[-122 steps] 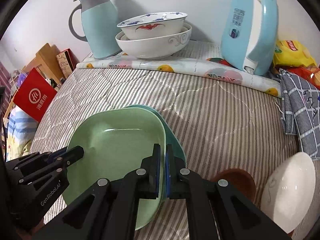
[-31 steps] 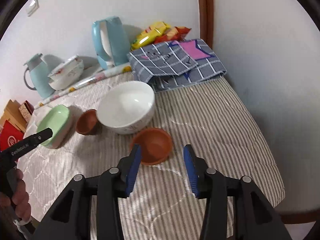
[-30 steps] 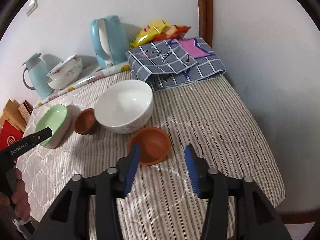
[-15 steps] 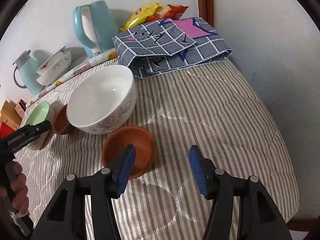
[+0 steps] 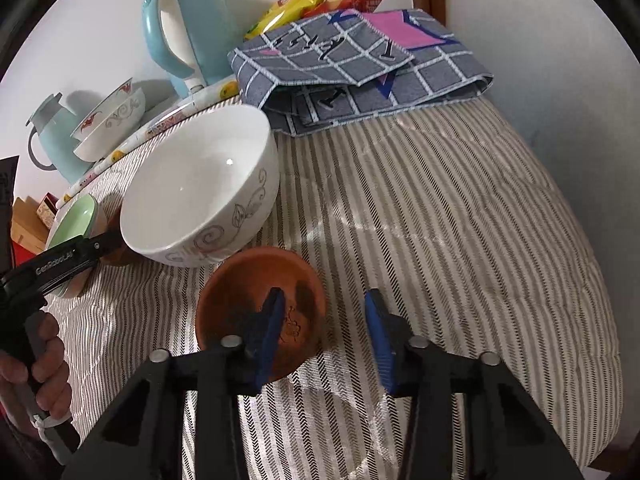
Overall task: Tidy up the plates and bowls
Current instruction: 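Grasp the terracotta bowl rim with the right tool while the left tool grasps the dark brown bowl, then carry the terracotta bowl with the right tool and lower it into the white bowl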
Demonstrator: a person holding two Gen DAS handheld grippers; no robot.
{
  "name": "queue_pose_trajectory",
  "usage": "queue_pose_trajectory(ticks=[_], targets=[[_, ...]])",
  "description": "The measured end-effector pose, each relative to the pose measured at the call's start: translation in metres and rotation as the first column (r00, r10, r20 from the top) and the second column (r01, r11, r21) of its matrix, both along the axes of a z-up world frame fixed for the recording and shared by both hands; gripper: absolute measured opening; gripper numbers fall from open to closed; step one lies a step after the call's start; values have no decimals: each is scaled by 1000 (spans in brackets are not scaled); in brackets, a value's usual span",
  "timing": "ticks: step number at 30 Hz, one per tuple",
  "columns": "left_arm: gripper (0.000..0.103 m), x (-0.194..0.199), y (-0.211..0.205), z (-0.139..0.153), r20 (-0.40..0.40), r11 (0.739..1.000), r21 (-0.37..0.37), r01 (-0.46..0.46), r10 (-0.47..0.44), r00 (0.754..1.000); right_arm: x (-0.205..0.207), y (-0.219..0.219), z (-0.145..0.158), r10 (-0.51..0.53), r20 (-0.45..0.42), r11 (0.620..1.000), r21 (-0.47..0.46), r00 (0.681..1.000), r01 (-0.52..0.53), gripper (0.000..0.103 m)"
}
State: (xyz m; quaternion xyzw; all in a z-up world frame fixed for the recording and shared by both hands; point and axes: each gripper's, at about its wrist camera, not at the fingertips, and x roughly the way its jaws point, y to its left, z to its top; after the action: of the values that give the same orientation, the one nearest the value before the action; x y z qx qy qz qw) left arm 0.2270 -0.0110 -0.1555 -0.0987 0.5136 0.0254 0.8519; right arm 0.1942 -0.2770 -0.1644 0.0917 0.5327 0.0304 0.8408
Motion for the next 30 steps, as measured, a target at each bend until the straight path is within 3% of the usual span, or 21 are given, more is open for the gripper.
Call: queue_pose_trajectory(ticks=[3,7,11,17,30], targets=[[38,1,2,-4,1,1000,-21,-9,9,1000,-1,1,-4,-2,1,1000,-5,1000,2,33],[24,2,0,-3,2,999,-44,0,0,1000,-2,5,-4,17,16,999,-29,1000,-17,28],[13,2,-4,-2,10,999,-44,13,-13,1000,-3,6,-4,31,27,1000,-7,999,-31,13],[8,-2,-7,5,34,999,-35,32,-30,999,-4,6,0,18,42,1000,10,999,-19,9],[7,-26,-8,28,58,998,-24,64,-63,996,-19,13,23,28,86,1000,-1,996,-28,9]])
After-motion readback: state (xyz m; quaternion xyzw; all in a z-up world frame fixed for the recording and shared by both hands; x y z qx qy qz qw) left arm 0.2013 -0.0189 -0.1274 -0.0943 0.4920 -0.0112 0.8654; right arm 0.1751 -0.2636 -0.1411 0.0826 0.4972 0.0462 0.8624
